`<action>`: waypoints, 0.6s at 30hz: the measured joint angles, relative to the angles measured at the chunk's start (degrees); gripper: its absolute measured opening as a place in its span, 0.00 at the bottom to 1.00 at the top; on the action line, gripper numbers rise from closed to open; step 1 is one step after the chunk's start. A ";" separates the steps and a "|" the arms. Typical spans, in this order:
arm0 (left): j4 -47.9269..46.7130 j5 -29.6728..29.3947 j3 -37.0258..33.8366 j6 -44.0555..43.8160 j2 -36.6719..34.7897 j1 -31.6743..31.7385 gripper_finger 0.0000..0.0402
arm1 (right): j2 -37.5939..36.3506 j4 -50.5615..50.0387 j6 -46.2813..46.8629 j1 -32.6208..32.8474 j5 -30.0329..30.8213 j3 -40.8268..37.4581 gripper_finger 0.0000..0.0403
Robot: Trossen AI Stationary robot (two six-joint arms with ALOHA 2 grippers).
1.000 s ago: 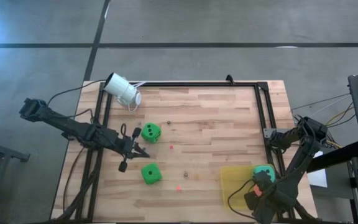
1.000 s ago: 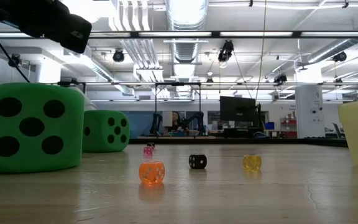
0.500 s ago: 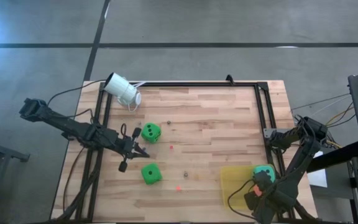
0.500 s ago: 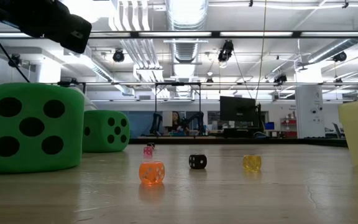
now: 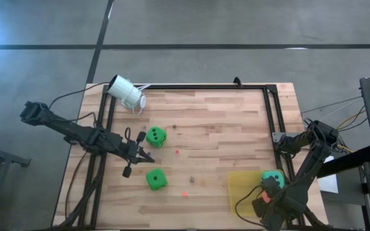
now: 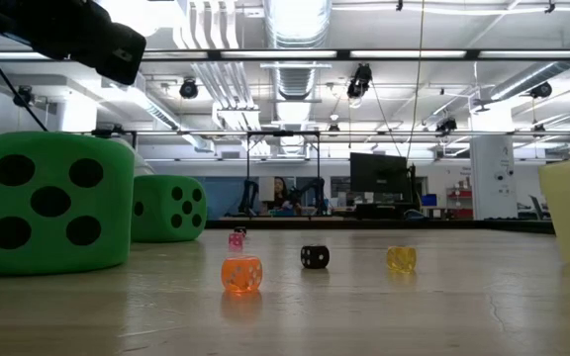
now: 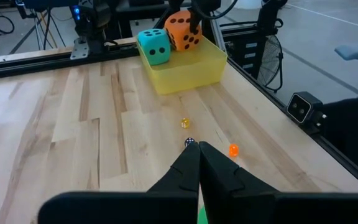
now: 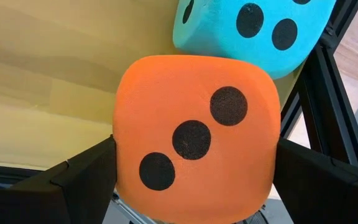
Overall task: Pick & Place Dice
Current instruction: Put the large orange die into the yellow bin
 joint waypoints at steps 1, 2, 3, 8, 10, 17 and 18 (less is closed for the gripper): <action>0.00 0.00 0.00 0.00 0.00 0.00 0.01 | 0.00 0.02 0.00 0.00 -0.04 0.00 0.90; 0.00 0.00 0.00 0.00 0.00 0.00 0.01 | 0.00 0.02 0.00 0.00 -0.07 0.00 0.90; 0.00 0.00 0.00 0.00 0.00 0.00 0.01 | 0.00 0.01 0.00 0.00 -0.09 0.00 0.90; 0.00 0.00 0.00 0.02 0.00 0.00 0.01 | 0.00 -0.69 0.34 0.00 -1.50 0.02 0.90; 0.00 0.00 0.00 0.02 0.00 0.00 0.01 | 0.00 -1.12 1.77 0.00 -1.64 0.00 0.90; 0.00 0.00 0.00 0.04 0.00 0.00 0.01 | 0.09 -1.33 4.02 0.04 0.00 0.07 0.95; 0.00 0.00 0.00 0.04 0.00 0.00 0.01 | 0.11 -1.31 4.58 0.19 0.10 0.07 0.97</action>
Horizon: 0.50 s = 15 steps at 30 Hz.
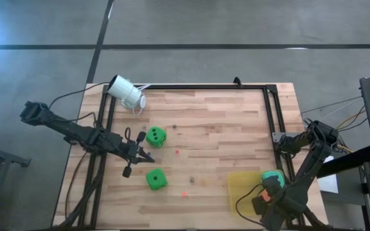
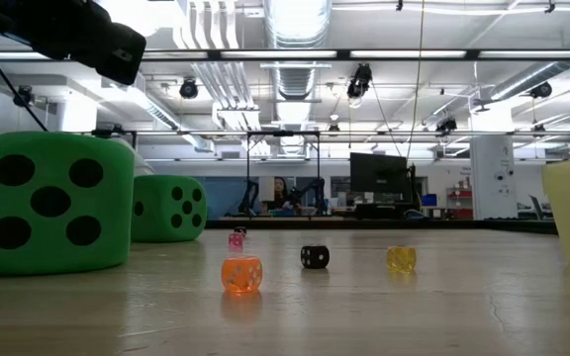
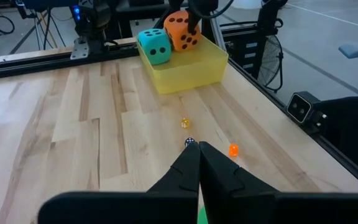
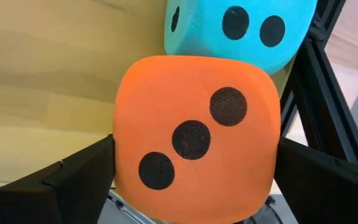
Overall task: Pick & Place Dice
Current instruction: Put the large orange die into the yellow bin
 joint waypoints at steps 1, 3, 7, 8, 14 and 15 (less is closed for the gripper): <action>0.00 0.00 0.00 0.00 0.00 0.00 0.01 | 0.00 0.01 0.85 0.15 0.06 0.00 0.98; 0.00 0.00 0.00 0.02 0.00 0.00 0.01 | 0.00 -0.01 2.85 0.46 0.17 0.00 0.98; -0.01 0.00 0.00 0.14 -0.02 0.00 0.01 | 0.02 -0.18 4.43 0.84 0.13 0.56 0.99; 0.00 0.00 0.00 0.13 -0.02 0.00 0.01 | 0.02 -0.24 5.01 0.85 0.13 0.83 0.99; -0.01 0.00 0.00 0.13 -0.02 0.00 0.01 | 0.02 -2.06 5.93 0.83 -0.23 3.08 0.99; 0.00 0.00 0.00 0.13 -0.02 0.00 0.01 | 0.02 -2.60 6.12 0.83 -0.22 3.38 0.99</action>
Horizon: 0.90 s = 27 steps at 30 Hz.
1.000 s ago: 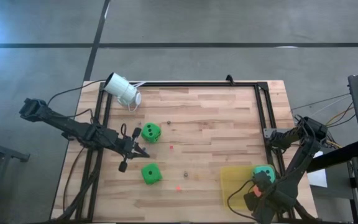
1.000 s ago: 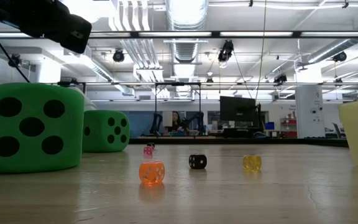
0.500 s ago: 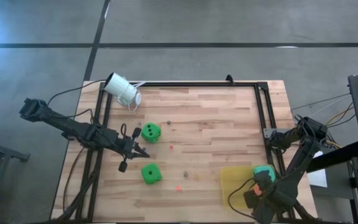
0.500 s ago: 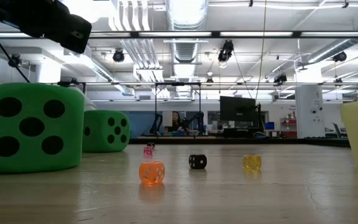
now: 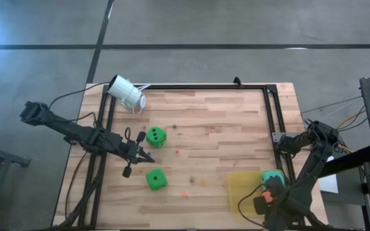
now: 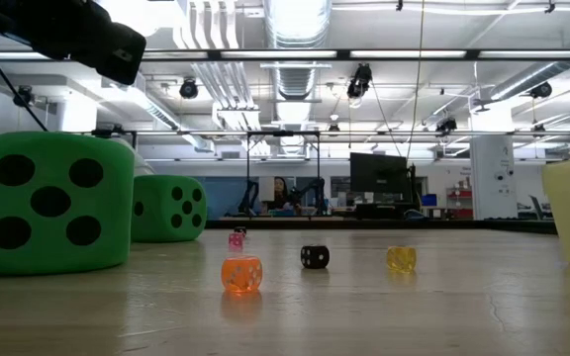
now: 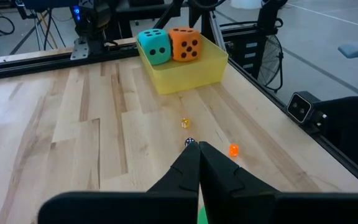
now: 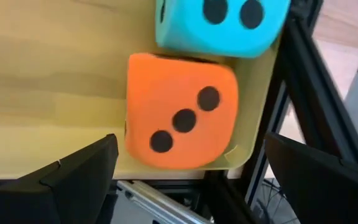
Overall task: Pick & Place Dice
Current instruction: Put the large orange die into the yellow bin
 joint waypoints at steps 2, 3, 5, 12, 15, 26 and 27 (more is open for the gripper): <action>-0.01 0.00 0.00 0.00 0.00 0.00 0.01 | 0.00 -0.78 0.11 0.00 0.28 0.73 0.99; 0.00 0.00 0.00 0.00 0.00 0.00 0.01 | 0.00 -1.55 0.12 0.00 0.59 1.12 0.99; 0.00 0.00 0.00 -0.01 0.00 0.00 0.01 | 0.00 -3.12 0.12 0.00 3.07 1.98 0.99; -0.01 0.00 0.00 -0.02 0.00 0.00 0.01 | 0.50 -2.58 0.11 -0.66 22.33 2.94 0.99; -0.01 0.00 0.00 -0.04 0.00 0.00 0.01 | 2.05 -0.93 -0.05 -2.04 27.69 2.83 0.99; -0.05 -0.02 -0.02 -0.19 0.00 0.00 0.01 | 7.95 3.13 1.02 -4.70 27.17 2.79 0.99; -0.04 -0.01 -0.02 -0.18 0.00 0.00 0.01 | 8.02 3.34 1.87 -4.70 26.47 2.83 0.99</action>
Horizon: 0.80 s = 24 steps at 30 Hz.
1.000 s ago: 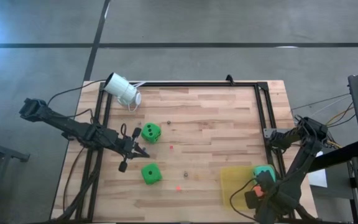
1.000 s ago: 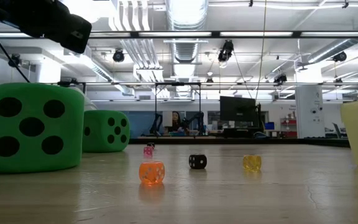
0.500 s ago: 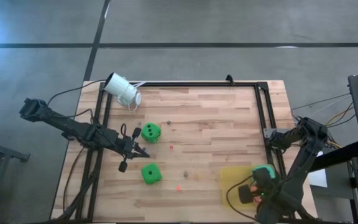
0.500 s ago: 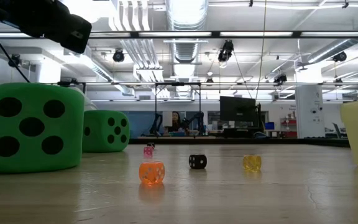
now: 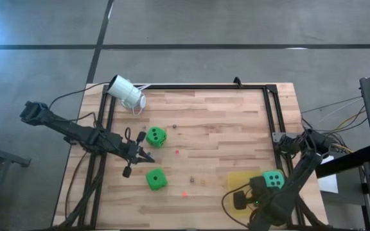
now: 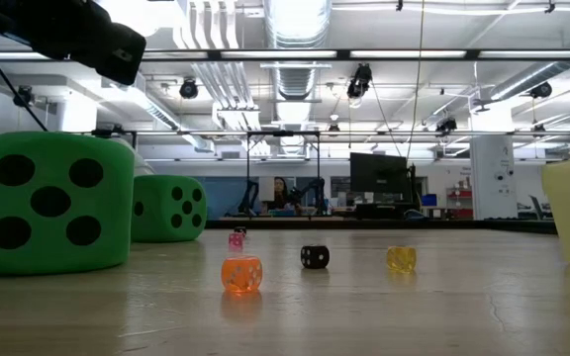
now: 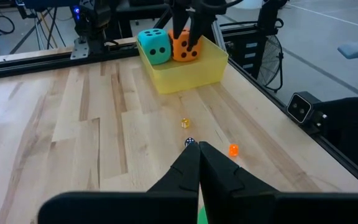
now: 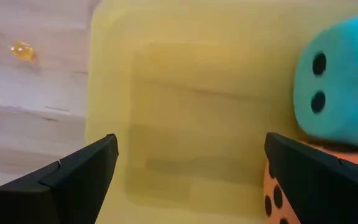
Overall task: Pick & Place Dice
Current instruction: Put the large orange die into the yellow bin
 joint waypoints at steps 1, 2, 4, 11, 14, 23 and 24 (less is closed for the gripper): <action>0.00 -0.01 0.00 -0.01 0.00 0.00 0.01 | 0.11 0.51 0.66 -0.02 -0.77 0.04 0.99; 0.00 0.01 0.00 0.00 0.00 0.00 0.01 | 0.18 1.12 1.36 -0.06 -1.15 0.06 0.99; -0.02 -0.01 0.00 0.01 0.00 0.00 0.01 | 0.27 2.11 1.79 -0.02 -1.30 0.09 0.99; -0.03 -0.01 0.00 0.01 0.00 0.00 0.01 | 0.22 4.00 4.55 0.00 -4.49 0.11 0.99; -0.02 0.01 0.00 0.01 0.00 0.00 0.01 | 0.22 5.30 5.41 0.19 -5.30 0.11 0.99; -0.02 0.00 0.00 0.03 0.00 0.00 0.01 | 0.19 5.94 5.87 1.05 -10.13 0.11 0.99; -0.02 -0.01 0.00 0.03 0.00 0.00 0.01 | 0.19 5.90 6.04 1.38 -10.23 0.11 0.99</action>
